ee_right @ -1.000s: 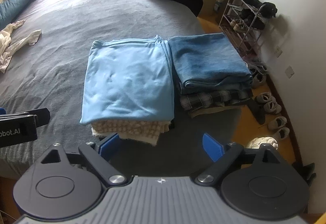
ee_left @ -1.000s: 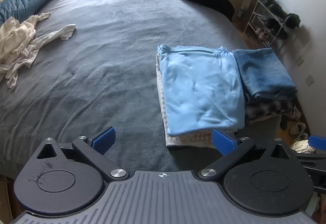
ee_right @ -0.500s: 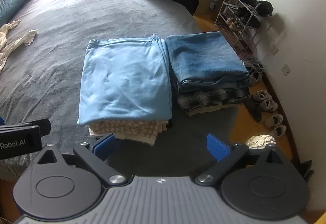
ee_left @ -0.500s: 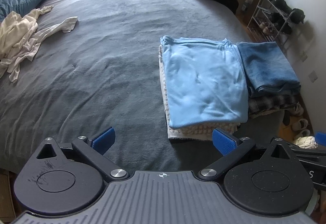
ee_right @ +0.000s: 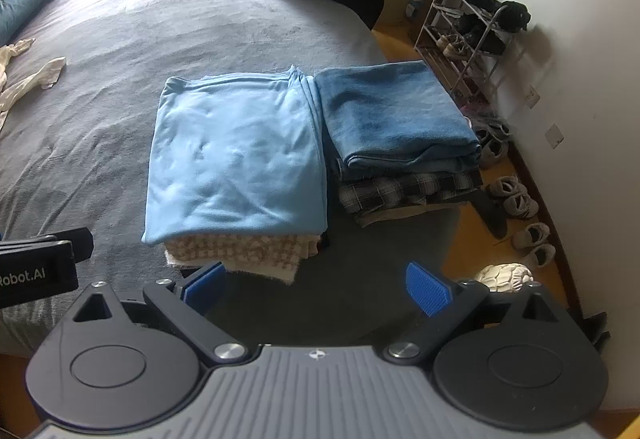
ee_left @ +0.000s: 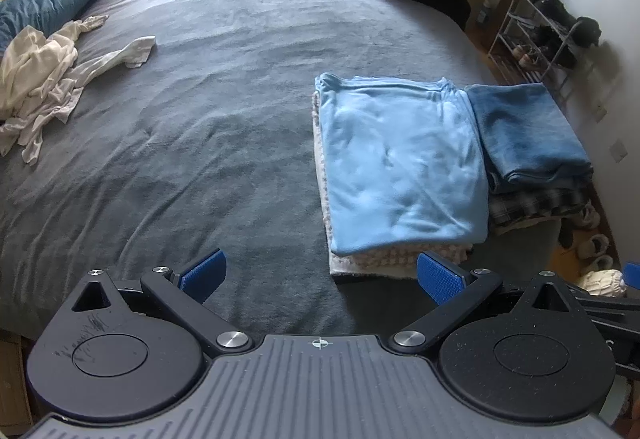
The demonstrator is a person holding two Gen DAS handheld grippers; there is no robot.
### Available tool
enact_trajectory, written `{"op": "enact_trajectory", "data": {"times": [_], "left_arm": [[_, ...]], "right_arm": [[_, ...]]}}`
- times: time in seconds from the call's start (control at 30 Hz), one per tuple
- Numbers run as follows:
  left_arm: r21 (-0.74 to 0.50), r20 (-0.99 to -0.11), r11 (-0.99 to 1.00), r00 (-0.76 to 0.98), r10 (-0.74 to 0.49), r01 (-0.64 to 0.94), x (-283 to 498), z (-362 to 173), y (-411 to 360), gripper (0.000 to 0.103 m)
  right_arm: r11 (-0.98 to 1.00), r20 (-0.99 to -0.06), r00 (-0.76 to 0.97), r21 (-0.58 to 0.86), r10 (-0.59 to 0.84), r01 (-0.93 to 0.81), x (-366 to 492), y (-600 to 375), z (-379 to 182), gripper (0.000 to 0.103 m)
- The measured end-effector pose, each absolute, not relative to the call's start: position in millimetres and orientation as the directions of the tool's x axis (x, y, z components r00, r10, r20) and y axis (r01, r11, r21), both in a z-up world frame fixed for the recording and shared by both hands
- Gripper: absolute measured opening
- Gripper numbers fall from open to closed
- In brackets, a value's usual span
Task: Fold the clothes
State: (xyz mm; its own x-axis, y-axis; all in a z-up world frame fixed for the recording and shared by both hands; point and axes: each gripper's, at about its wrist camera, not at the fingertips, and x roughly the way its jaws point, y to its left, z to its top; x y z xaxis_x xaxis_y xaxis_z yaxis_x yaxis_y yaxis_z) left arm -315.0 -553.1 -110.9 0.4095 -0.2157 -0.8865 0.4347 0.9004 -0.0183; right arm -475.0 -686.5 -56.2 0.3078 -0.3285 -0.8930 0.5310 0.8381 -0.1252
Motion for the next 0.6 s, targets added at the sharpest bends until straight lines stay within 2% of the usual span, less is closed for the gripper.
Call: {"op": "enact_trajectory", "data": {"times": [0.6], "left_arm": [[-0.024, -0.885, 0.905, 0.413, -0.217, 0.424, -309.8, -114.4, -548.2, 0.103]], "right_arm": [[0.851, -0.894, 0.306, -0.139, -0.328, 0.506, -468.0, -679.3, -58.7, 0.099]]}}
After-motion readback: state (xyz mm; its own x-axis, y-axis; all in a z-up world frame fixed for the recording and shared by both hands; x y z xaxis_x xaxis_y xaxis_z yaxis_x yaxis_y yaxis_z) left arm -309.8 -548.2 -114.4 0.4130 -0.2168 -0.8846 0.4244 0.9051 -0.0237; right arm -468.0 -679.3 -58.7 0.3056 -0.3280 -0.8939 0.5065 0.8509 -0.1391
